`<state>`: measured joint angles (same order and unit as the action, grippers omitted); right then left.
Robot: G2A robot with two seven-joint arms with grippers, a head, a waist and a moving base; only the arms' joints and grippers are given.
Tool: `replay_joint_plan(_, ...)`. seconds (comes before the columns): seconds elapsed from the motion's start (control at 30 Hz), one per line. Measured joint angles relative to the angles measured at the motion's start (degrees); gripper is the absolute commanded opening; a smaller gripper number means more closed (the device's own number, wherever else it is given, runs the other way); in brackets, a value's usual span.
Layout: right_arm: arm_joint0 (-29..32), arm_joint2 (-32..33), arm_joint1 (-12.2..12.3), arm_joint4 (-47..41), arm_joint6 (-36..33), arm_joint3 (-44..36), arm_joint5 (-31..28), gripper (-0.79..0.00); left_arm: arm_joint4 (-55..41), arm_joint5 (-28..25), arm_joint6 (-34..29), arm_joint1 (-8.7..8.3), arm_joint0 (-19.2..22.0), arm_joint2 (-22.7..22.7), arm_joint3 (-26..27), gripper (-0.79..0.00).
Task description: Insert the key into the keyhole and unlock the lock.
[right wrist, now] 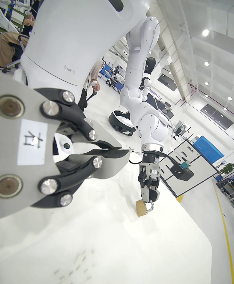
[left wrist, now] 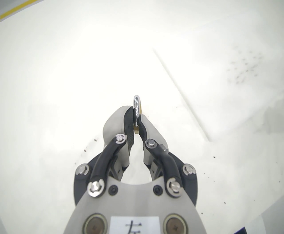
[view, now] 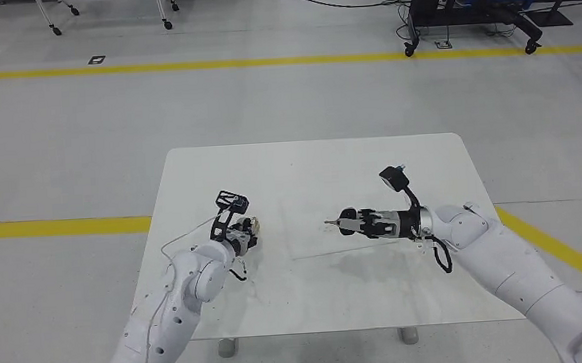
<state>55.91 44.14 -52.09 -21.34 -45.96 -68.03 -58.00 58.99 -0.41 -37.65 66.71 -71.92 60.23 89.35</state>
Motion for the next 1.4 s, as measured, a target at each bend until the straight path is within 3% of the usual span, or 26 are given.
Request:
replay_joint_plan(0.2,0.0,0.0,0.0,0.0,0.0,0.0,0.0,-0.785,-11.5,-9.8,6.1,-0.43,-2.8,4.7,1.1,-0.785)
replay_joint_plan(0.37,0.0,0.0,0.0,0.0,0.0,0.0,0.0,-0.785,-31.9,-28.2,9.4,-1.11,-5.7,10.5,-2.9,-0.785)
replay_joint_plan(0.47,0.0,0.0,0.0,0.0,0.0,0.0,0.0,-0.785,-37.4,-34.6,8.1,-1.45,-5.5,11.6,-6.4,-0.785)
replay_joint_plan(0.6,0.0,0.0,0.0,0.0,0.0,0.0,0.0,-0.785,-29.9,-29.9,8.3,-1.59,-4.8,11.0,-6.3,-0.785)
replay_joint_plan(0.77,0.0,0.0,0.0,0.0,0.0,0.0,0.0,-0.785,-9.5,-14.9,8.5,-1.51,-4.9,7.6,-1.8,-0.785)
replay_joint_plan(0.93,0.0,0.0,0.0,0.0,0.0,0.0,0.0,-0.785,0.8,-6.5,6.4,-0.99,-4.1,3.9,0.0,-0.785)
replay_joint_plan(1.13,0.0,0.0,0.0,0.0,0.0,0.0,0.0,-0.785,3.8,-3.6,5.4,-0.38,-2.9,1.5,-0.7,-0.785)
replay_joint_plan(1.4,0.0,0.0,0.0,0.0,0.0,0.0,0.0,-0.785,3.5,-3.7,5.6,-0.1,-2.5,1.4,-1.8,-0.785)
